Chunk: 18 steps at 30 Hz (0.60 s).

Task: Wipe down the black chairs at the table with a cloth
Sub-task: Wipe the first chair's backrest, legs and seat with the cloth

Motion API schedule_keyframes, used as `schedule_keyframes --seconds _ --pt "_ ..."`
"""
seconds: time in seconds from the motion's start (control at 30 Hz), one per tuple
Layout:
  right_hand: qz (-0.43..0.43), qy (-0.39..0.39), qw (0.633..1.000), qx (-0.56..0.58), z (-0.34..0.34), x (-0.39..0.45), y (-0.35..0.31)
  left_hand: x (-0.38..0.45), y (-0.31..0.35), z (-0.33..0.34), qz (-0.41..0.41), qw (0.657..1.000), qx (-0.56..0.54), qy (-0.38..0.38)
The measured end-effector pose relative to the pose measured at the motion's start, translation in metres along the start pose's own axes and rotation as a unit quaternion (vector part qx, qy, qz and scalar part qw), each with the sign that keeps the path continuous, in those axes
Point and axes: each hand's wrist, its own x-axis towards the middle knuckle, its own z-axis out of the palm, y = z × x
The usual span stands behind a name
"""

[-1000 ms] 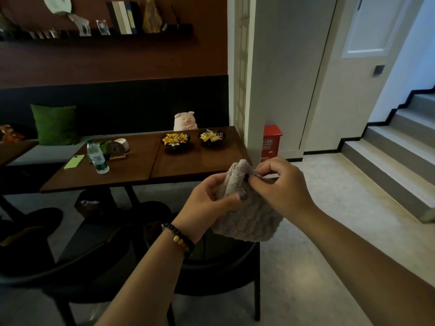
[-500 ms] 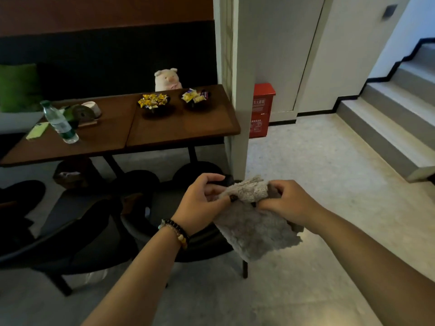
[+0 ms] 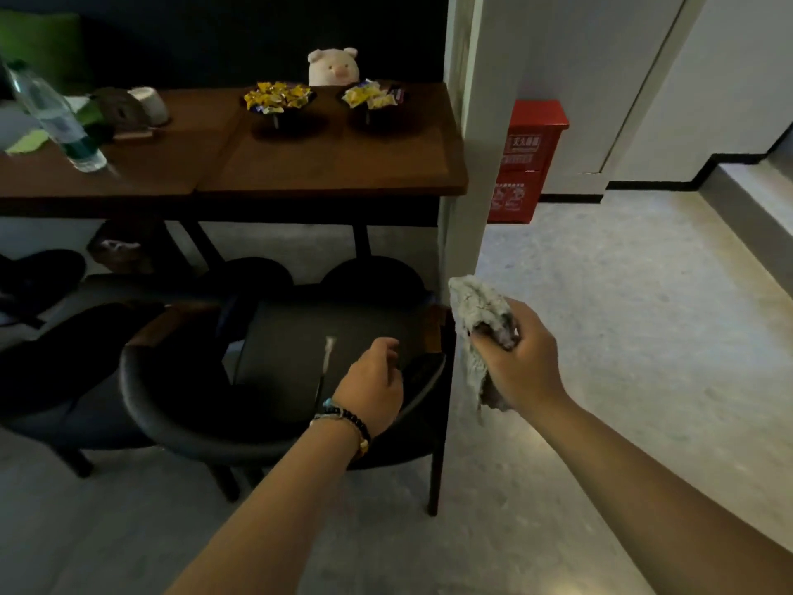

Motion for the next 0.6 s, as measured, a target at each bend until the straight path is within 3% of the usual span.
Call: schedule_keyframes --seconds 0.17,0.27,0.4,0.6 --pt "-0.101 -0.057 0.991 0.062 0.066 -0.017 0.071 0.014 -0.012 0.013 0.006 0.986 0.166 -0.025" --pt "-0.168 -0.085 0.976 0.109 0.083 -0.012 0.089 0.012 -0.015 0.02 0.069 0.965 0.252 0.038" --pt "-0.2 -0.108 0.968 0.108 0.091 0.009 0.102 0.002 -0.022 0.03 0.188 0.88 0.421 0.112" --pt "-0.232 -0.101 0.963 0.089 0.098 0.035 0.121 0.001 -0.032 0.046 0.181 0.827 0.465 0.257"
